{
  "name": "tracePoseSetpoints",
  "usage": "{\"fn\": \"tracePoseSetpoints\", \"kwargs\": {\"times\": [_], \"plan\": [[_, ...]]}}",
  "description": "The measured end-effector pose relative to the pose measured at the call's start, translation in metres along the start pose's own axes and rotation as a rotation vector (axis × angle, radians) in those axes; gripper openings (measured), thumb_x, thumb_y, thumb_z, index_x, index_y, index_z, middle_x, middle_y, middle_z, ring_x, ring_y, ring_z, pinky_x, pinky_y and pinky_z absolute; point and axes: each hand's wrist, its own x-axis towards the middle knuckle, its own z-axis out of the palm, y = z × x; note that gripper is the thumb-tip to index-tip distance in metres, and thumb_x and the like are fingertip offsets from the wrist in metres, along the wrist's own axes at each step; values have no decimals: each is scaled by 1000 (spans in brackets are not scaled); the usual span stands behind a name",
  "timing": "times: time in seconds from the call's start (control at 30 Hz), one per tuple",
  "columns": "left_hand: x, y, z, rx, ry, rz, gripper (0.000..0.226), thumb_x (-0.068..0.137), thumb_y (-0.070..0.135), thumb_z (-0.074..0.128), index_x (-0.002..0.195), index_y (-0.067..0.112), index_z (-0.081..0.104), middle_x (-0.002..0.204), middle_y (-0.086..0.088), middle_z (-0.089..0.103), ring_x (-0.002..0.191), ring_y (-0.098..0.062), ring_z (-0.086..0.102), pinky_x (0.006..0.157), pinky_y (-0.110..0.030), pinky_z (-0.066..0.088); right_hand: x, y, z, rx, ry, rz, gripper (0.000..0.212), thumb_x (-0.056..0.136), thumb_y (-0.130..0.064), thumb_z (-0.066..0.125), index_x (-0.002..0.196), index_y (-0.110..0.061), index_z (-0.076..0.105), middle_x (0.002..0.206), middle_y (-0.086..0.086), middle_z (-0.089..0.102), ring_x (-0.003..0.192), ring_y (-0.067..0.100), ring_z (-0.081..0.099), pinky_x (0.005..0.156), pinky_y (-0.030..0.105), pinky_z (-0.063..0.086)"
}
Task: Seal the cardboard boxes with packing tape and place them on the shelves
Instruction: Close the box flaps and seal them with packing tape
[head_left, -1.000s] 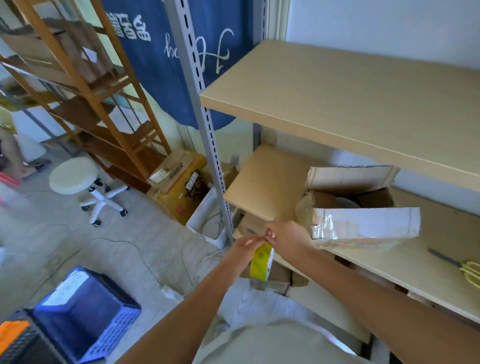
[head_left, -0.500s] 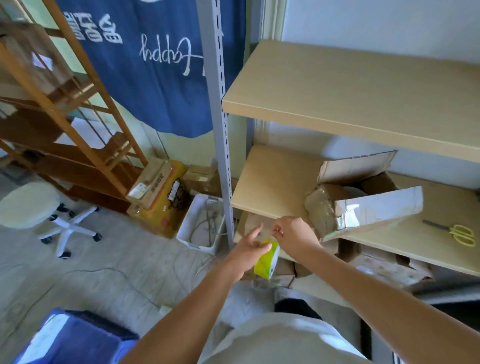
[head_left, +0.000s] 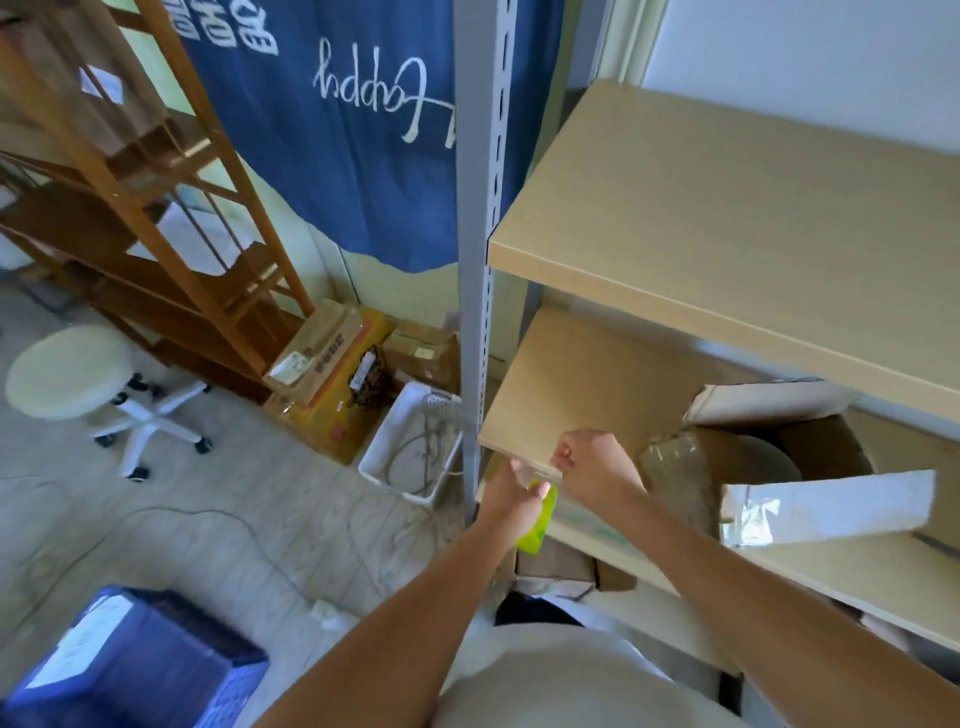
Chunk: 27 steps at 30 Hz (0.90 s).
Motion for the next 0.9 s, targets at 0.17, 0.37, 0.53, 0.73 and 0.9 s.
{"fn": "tracePoseSetpoints", "kwargs": {"times": [0.17,0.37,0.53,0.73,0.9], "plan": [[27,4,8,14,22,-68,50,94,34,64,134,7,50,132,-11,60,120,-29,58,97,-34,48,27,12,8,-7,-56,24,16,84,-11,58,86,-17,72,98,4,70,90,27,64,73,30,52],[47,10,20,51,30,-131,44,96,34,63,127,4,55,131,-12,62,123,-28,57,94,-30,44,54,24,12,15,-149,107,16,89,-10,56,83,-17,69,95,3,66,88,24,64,72,28,50],[59,8,24,-21,15,-193,37,94,33,66,116,4,60,122,-9,67,117,-26,60,90,-29,45,68,30,23,-70,-158,160,23,92,-20,48,70,-17,54,82,6,60,72,26,58,53,25,35],[59,1,20,-34,-1,-152,36,92,34,68,115,6,63,117,-5,68,112,-23,62,80,-21,39,89,22,1,-353,-95,146,65,82,-40,77,130,-11,43,124,11,57,113,32,60,77,37,48],[59,-7,19,-23,-46,-135,51,92,48,63,123,7,61,125,-4,66,116,-22,61,84,-23,44,88,31,8,-398,-277,-32,74,77,-59,73,126,-11,47,128,7,47,118,29,52,87,37,44]]}}
